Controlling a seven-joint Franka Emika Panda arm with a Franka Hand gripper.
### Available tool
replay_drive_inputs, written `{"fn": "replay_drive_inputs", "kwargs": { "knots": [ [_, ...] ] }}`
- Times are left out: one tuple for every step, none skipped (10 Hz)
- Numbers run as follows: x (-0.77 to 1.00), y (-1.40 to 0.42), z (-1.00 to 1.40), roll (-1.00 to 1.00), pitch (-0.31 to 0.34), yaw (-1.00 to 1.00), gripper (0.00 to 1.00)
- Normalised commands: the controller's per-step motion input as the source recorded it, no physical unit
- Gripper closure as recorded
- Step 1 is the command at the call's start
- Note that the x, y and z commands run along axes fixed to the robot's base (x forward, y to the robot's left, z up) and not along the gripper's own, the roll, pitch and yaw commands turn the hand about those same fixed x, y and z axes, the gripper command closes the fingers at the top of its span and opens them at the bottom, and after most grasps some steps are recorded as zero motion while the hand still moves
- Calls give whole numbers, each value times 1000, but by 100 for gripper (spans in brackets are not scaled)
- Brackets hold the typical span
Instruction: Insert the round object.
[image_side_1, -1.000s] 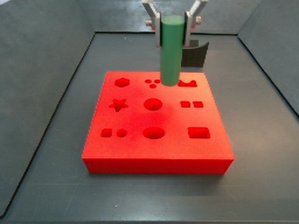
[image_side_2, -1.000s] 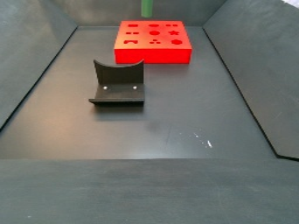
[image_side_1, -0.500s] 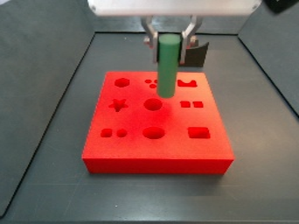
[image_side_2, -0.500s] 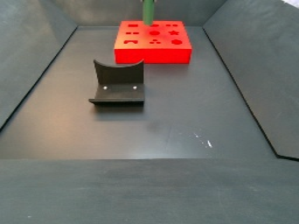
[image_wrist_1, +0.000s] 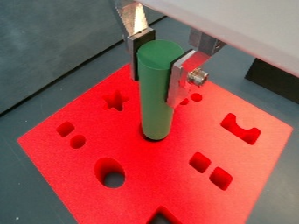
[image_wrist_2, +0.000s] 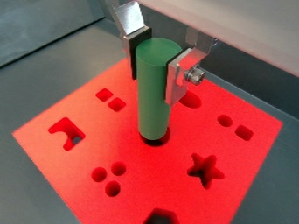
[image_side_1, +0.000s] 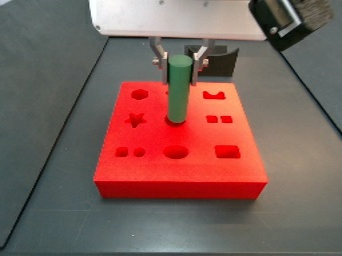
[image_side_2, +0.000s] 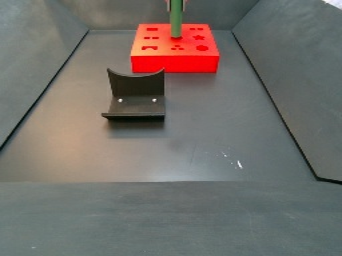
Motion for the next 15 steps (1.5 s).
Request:
{"fn": "replay_drive_inputs", "kwargs": {
  "knots": [
    [0,0,-211,47,-19,0,100],
    [0,0,-206,54,-14,0,100],
    [-6,0,-200,23,-24,0,100],
    [0,-3,-189,29,-26,0,100],
    [0,-9,-200,43,-30,0,100],
    [0,-20,-251,83,-41,0,100],
    [0,-17,-403,73,-73,0,100],
    [0,-51,-663,49,-160,0,100],
    [0,-46,-777,34,-201,0,100],
    [-43,-17,-820,0,-213,0,100],
    [-60,-3,-829,0,-217,14,100],
    [-54,0,-823,0,-216,31,100],
    [-49,0,-791,-16,-204,31,100],
    [-71,0,-711,0,-179,31,100],
    [-114,-3,-591,9,-144,46,100]
  ]
}}
